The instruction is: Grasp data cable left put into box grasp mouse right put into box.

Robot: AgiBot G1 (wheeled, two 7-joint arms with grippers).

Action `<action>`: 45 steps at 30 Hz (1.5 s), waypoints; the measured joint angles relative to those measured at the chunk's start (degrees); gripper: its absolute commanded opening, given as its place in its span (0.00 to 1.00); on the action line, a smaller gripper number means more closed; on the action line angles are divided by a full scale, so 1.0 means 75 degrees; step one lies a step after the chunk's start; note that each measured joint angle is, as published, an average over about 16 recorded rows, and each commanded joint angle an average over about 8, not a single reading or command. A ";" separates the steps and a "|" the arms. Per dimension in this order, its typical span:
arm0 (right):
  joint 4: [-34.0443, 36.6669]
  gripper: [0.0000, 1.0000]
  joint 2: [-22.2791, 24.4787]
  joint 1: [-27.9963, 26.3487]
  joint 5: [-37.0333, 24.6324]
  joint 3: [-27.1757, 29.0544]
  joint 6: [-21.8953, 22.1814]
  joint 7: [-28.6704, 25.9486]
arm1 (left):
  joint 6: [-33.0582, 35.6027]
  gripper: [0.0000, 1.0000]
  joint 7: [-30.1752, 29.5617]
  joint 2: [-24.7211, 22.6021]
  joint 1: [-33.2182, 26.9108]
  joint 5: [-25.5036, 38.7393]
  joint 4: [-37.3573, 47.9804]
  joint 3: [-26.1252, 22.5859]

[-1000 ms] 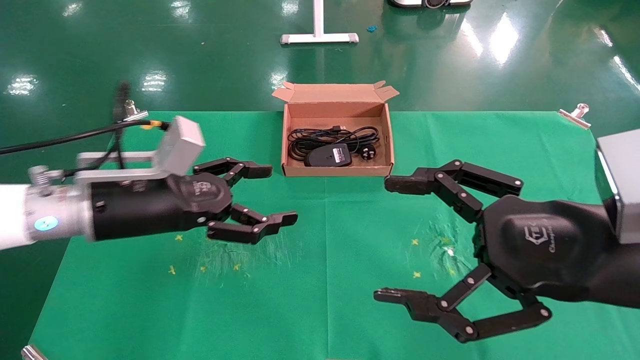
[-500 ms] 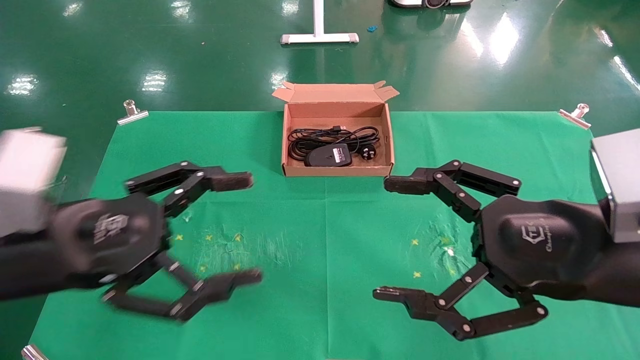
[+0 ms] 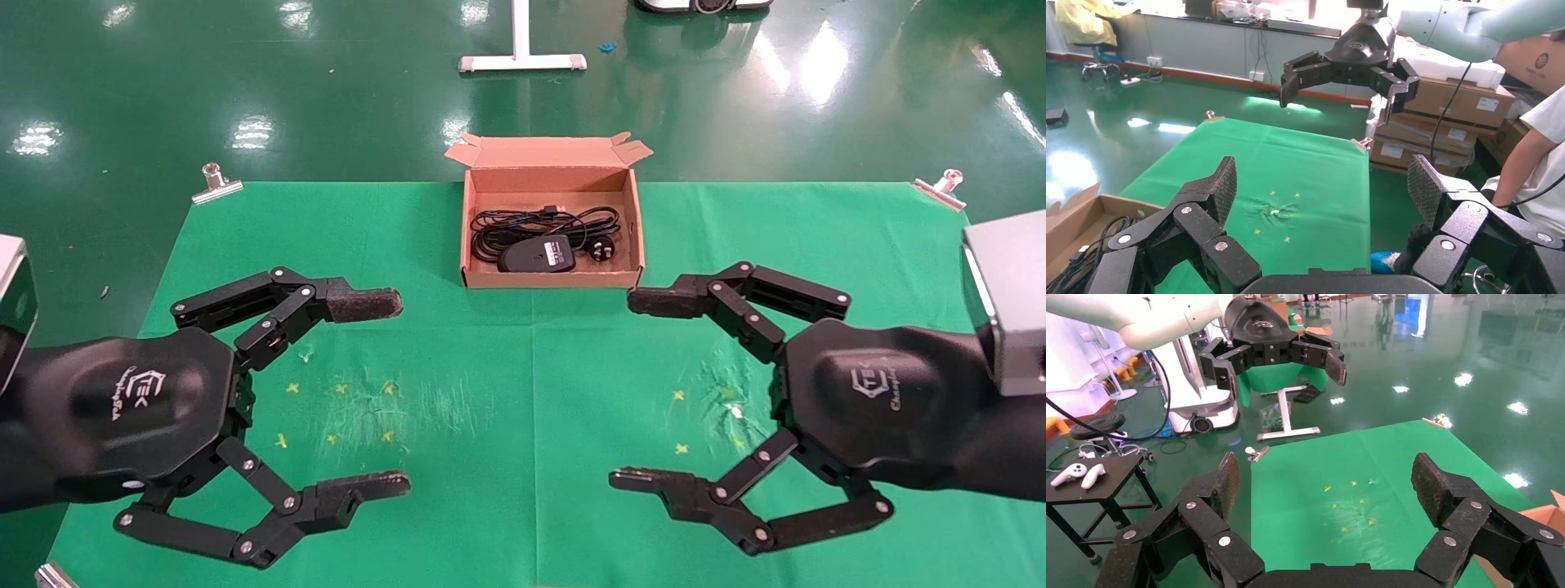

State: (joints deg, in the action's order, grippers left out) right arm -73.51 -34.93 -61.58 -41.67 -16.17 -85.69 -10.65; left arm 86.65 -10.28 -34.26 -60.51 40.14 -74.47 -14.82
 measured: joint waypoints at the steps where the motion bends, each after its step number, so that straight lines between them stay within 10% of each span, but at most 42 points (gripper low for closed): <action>1: 0.0000 1.00 0.0000 0.0000 -0.0001 0.0000 0.0000 0.0000 | -0.0011 1.00 -0.0006 -0.0009 -0.0012 0.0019 0.0010 -0.0014; 45: 0.0001 1.00 -0.0005 -0.0005 -0.0012 -0.0002 0.0006 0.0000 | -0.0139 1.00 -0.0072 -0.0107 -0.0147 0.0245 0.0132 -0.0170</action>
State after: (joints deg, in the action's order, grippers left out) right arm -73.50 -34.97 -61.61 -41.76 -16.18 -85.65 -10.65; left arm 85.61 -10.82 -35.06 -61.62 41.98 -73.48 -16.10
